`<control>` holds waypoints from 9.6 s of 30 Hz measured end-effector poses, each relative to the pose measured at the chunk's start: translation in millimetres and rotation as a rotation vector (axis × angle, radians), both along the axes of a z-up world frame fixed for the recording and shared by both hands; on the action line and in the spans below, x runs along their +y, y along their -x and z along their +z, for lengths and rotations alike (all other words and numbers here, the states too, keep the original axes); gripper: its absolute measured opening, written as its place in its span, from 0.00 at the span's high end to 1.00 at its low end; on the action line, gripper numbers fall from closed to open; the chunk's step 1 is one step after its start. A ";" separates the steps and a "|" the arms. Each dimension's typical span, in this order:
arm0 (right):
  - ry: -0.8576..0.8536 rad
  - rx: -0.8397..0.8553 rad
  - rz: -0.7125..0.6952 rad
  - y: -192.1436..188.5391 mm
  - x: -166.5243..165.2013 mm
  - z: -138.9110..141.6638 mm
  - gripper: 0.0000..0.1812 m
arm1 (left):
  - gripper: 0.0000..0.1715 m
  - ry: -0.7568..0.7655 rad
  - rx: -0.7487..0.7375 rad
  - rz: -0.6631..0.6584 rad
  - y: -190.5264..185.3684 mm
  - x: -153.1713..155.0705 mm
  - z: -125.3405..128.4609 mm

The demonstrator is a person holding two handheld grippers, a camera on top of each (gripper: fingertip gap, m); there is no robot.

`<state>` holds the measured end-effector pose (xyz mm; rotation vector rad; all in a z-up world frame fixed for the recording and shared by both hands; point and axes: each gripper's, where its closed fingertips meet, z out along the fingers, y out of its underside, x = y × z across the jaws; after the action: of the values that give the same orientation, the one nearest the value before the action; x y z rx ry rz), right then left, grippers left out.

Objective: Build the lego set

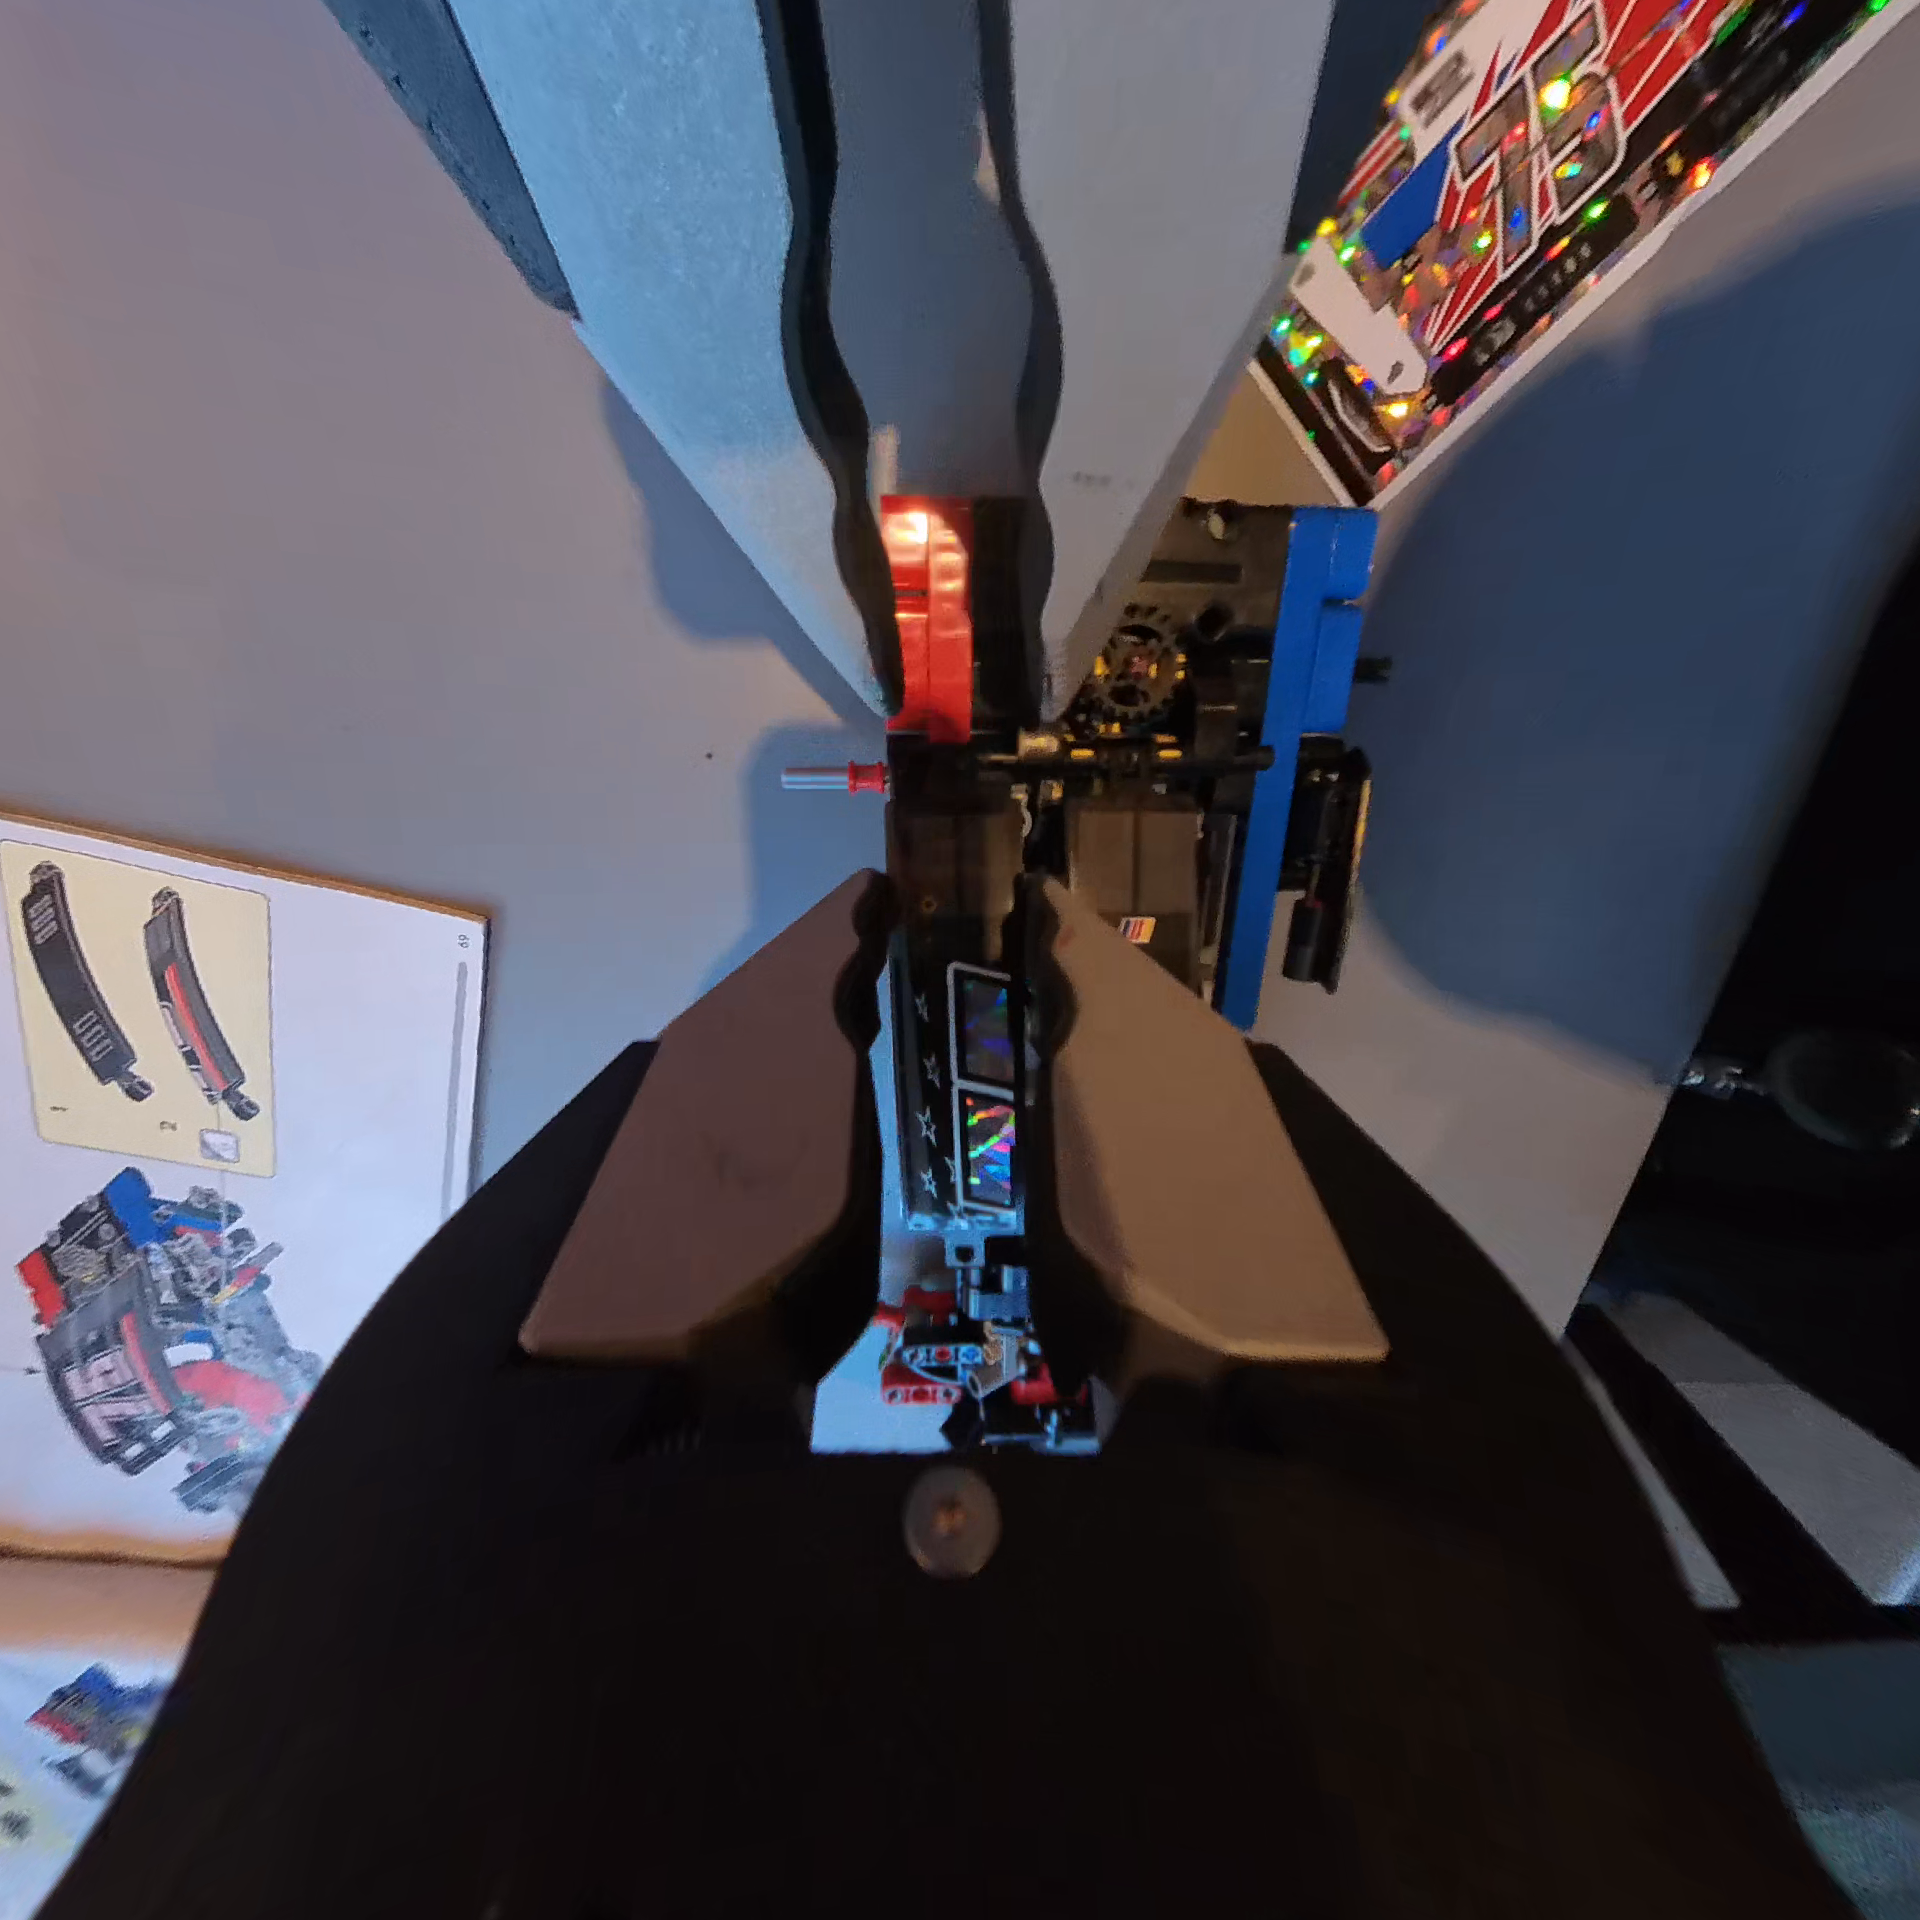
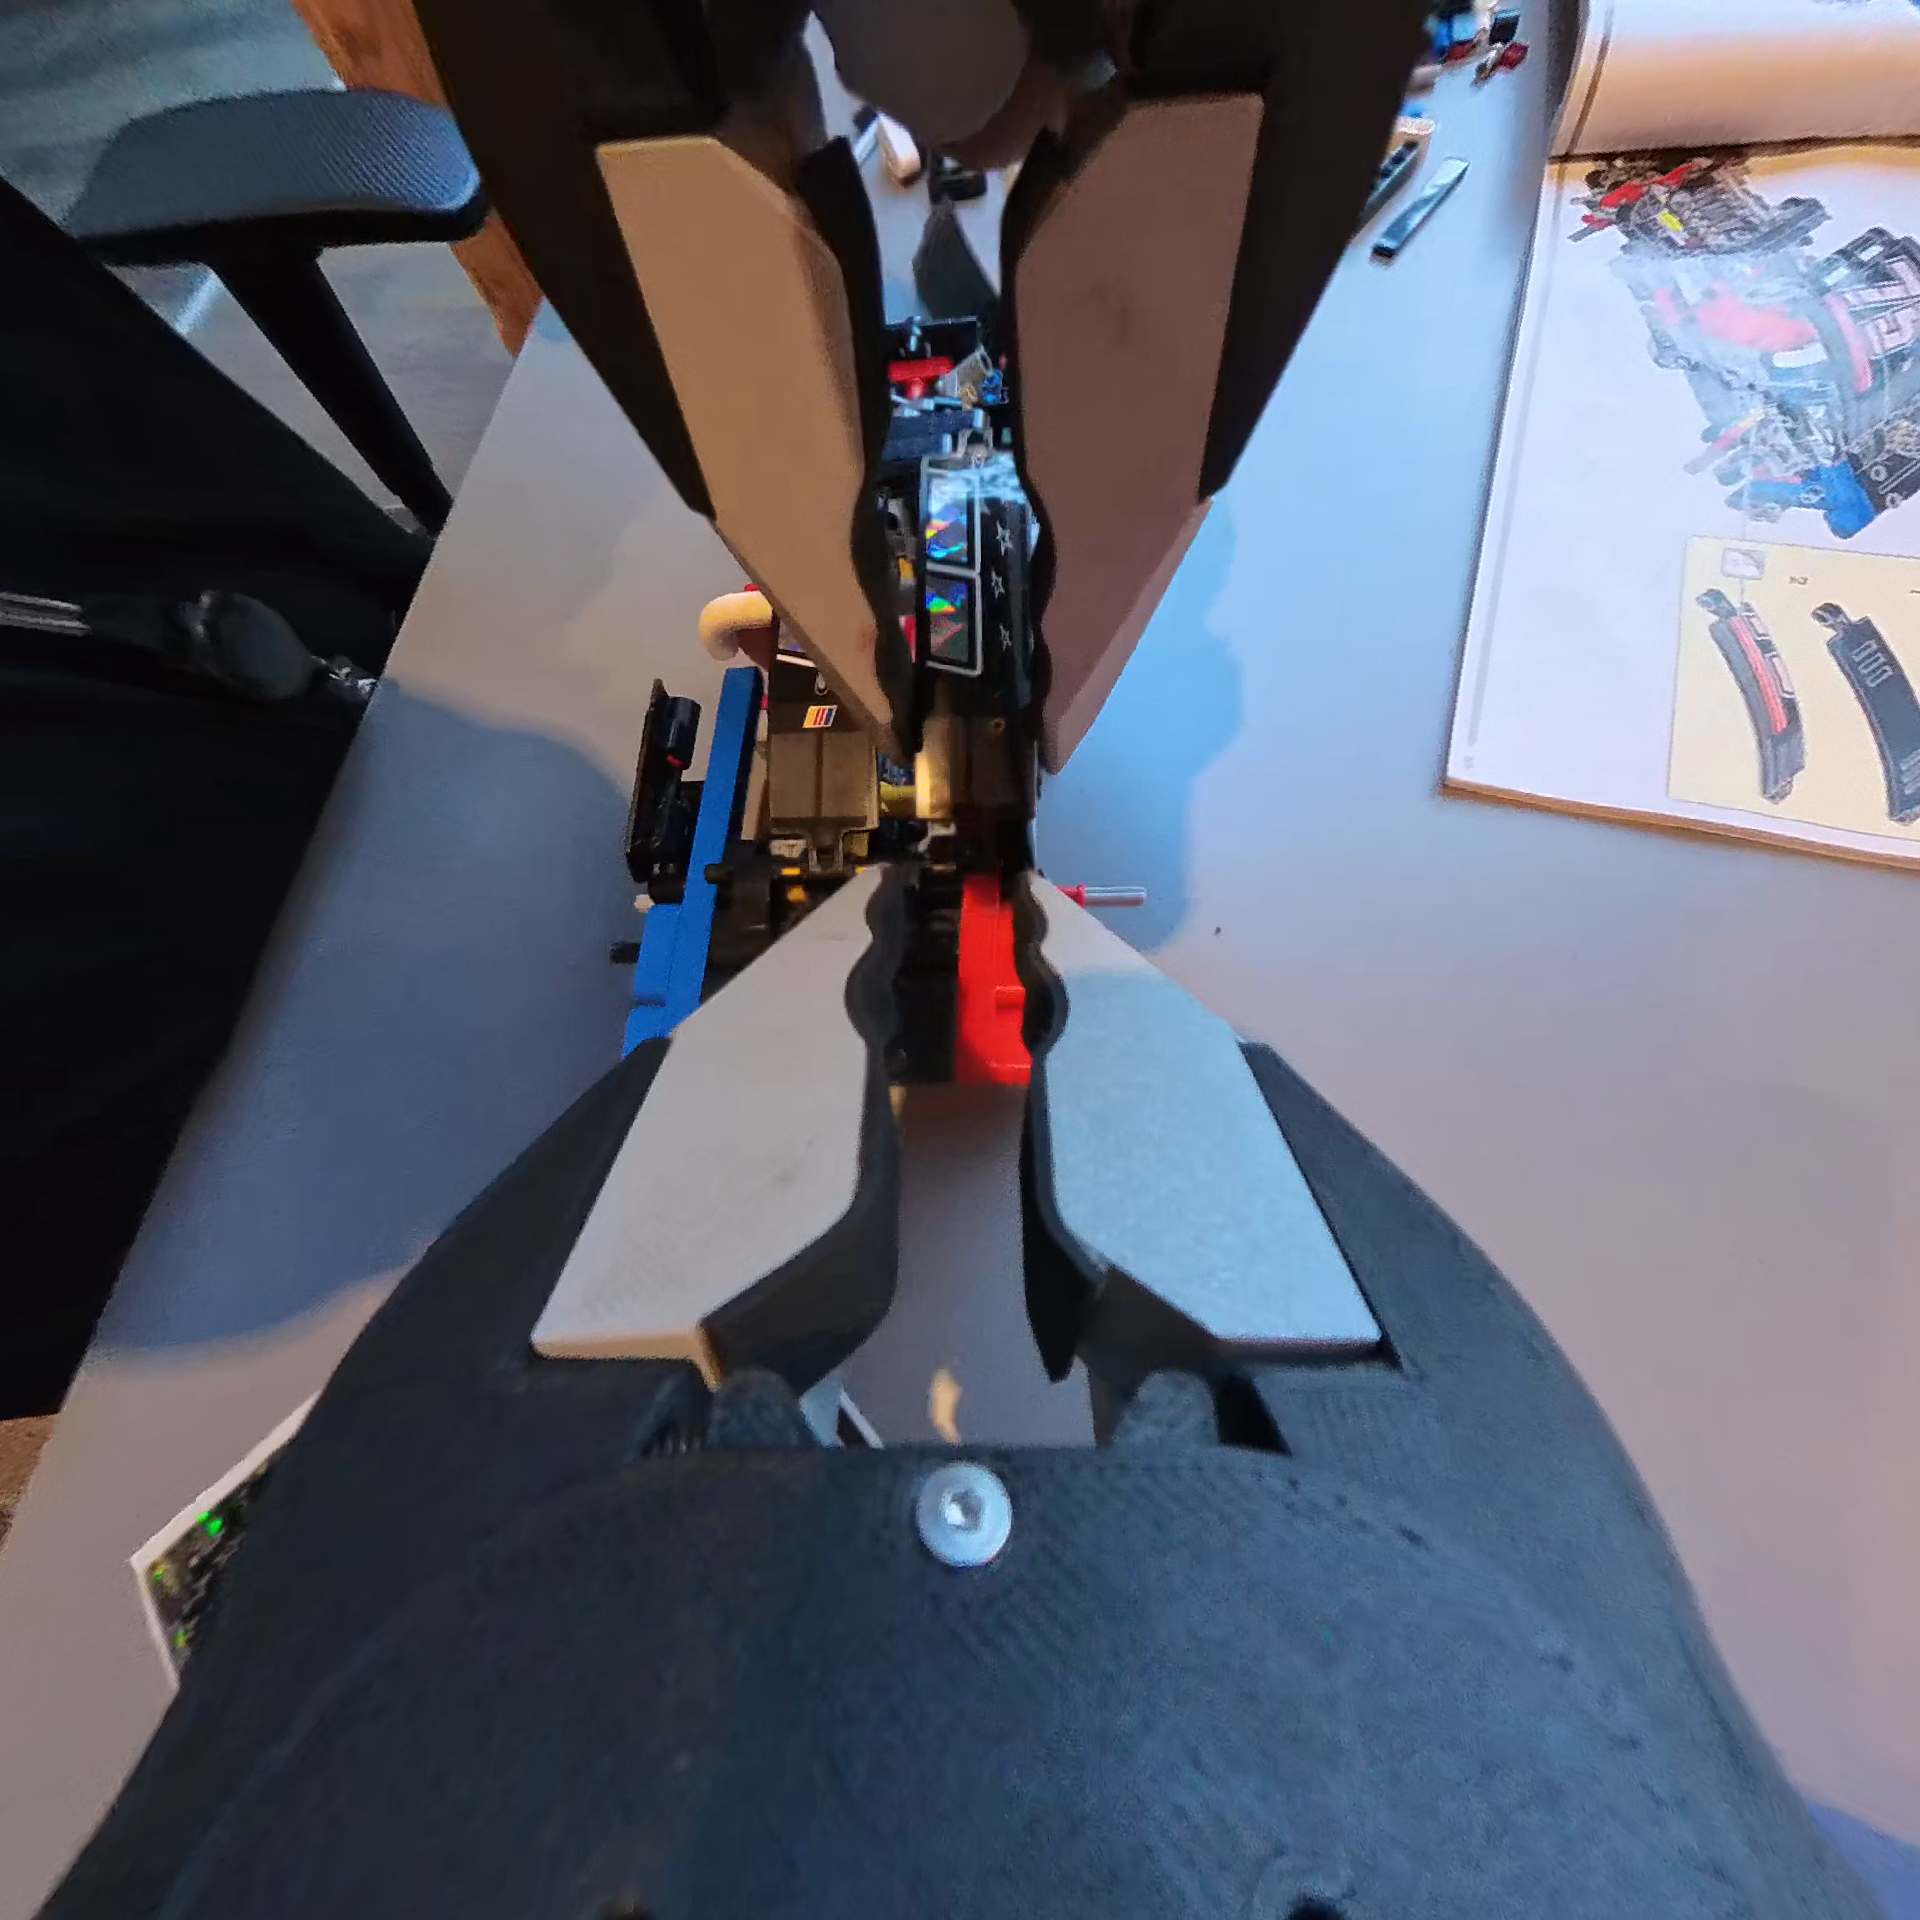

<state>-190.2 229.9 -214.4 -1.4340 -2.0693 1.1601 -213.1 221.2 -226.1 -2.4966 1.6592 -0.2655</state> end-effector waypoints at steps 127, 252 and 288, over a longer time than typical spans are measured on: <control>0.000 0.085 0.180 13.5 -38.0 -12.1 0.89 | 0.87 0.169 -0.116 0.125 33.7 -41.7 3.7; -0.256 0.034 0.046 15.1 -81.6 -21.5 0.55 | 0.82 0.232 -0.142 0.123 44.4 -62.2 7.2; -0.263 0.082 0.116 18.1 -85.7 -21.9 0.55 | 0.76 0.494 -0.474 0.449 41.1 -70.4 8.4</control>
<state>-208.4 144.3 -236.2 -1.1394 -2.1764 0.9293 -254.1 150.7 -217.7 -2.7352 0.8999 -1.2169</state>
